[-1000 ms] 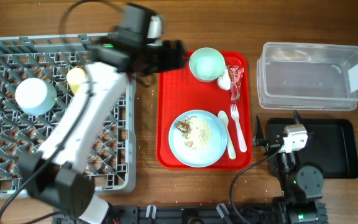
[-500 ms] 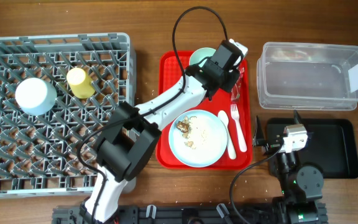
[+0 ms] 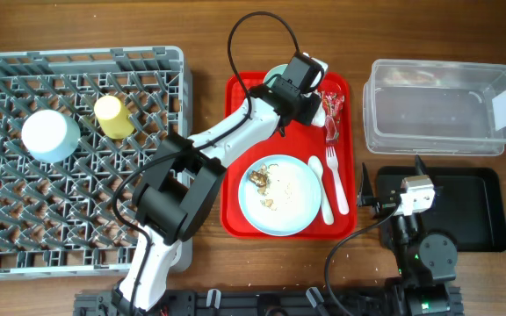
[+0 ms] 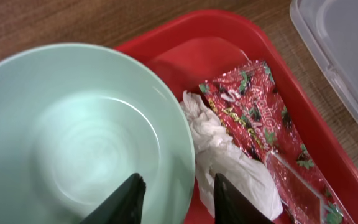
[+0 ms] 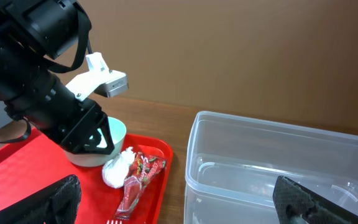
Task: Sort waste into correct bins and load items into the dishwasher rack
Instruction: 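Reach the left gripper to the pale green bowl and grasp it, then carry the pale green bowl into the rack's lower left area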
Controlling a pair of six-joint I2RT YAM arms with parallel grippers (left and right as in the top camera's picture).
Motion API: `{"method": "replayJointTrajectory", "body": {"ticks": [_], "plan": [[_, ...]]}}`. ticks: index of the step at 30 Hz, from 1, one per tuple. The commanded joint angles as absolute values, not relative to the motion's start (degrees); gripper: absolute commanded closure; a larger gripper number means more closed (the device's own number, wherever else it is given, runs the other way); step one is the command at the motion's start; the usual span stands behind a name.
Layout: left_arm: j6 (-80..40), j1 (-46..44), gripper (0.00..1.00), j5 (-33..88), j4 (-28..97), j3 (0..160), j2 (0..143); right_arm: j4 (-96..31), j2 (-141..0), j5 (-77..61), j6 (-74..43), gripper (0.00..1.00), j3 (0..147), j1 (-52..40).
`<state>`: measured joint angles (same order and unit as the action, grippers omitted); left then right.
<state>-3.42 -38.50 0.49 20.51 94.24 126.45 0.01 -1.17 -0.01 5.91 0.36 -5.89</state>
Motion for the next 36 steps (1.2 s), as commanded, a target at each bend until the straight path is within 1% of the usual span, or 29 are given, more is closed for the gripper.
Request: {"method": "replayJointTrajectory", "body": {"ticks": [1,7,9,11,13,16,18,19,21,22,25,26,28,29,32,34,36], "plan": [[-3.88,-38.41,0.69,1.43,20.78,94.39,127.31,0.34,-0.97,-0.56,6.46,0.0,0.3,-5.91],[-3.9,-38.33,0.7,1.45,20.99,94.39,129.73,0.34,-0.97,-0.56,6.46,0.0,0.3,-5.91],[-4.05,-38.33,0.8,1.45,19.88,94.41,128.92,0.34,-0.97,-0.56,6.46,0.0,0.3,-5.91],[-6.85,-38.15,0.83,1.48,18.7,94.41,125.47,0.34,-0.97,-0.56,6.44,0.0,0.3,-5.91],[-9.15,-37.45,0.96,1.45,19.18,94.41,121.67,0.34,-0.97,-0.58,6.44,0.0,0.3,-5.91],[-16.34,-35.2,0.96,1.48,22.2,94.41,115.55,0.34,-0.97,-0.56,6.46,0.0,0.3,-5.91],[-21.89,-32.67,0.96,1.48,26.59,94.41,110.61,0.34,-0.97,-0.56,6.44,0.0,0.3,-5.91],[-26.92,-30.17,0.96,1.5,30.79,94.41,106.48,0.34,-0.97,-0.56,6.48,0.0,0.3,-5.91],[-33.19,-25.39,0.96,1.54,38.81,94.41,100.14,0.34,-0.97,-0.56,6.44,0.0,0.3,-5.91],[-37.36,-20.97,0.96,1.76,45.43,94.39,95.83,0.34,-0.97,-0.58,6.44,0.0,0.3,-5.91],[-45.58,-8.23,0.96,2.63,59.57,94.39,87.66,0.34,-0.97,-0.56,6.48,0.0,0.3,-5.91],[-45.54,1.21,0.96,6.79,65.76,94.39,83.68,0.36,-0.97,-0.56,6.46,0.0,0.3,-5.91],[-43.57,12.67,0.96,12.95,70.08,94.39,80.55,0.34,-0.97,-0.56,6.44,0.0,0.3,-5.91],[-39.27,19.31,0.96,18.11,70.65,94.39,79.55,0.34,-1.02,-0.56,6.44,0.0,0.3,-5.91],[-28.62,37.36,0.96,40.27,71.61,93.6,79.5,0.34,-1.08,-0.56,6.46,0.0,0.3,-5.91],[-22.37,50.52,0.96,55.7,70.3,88.4,79.94,0.34,-1.08,-0.56,6.46,0.0,0.3,-5.91],[-15.99,60.1,0.96,69.34,67.22,80.01,80.84,0.34,-1.08,-0.56,6.46,0.0,0.3,-5.91]]}}
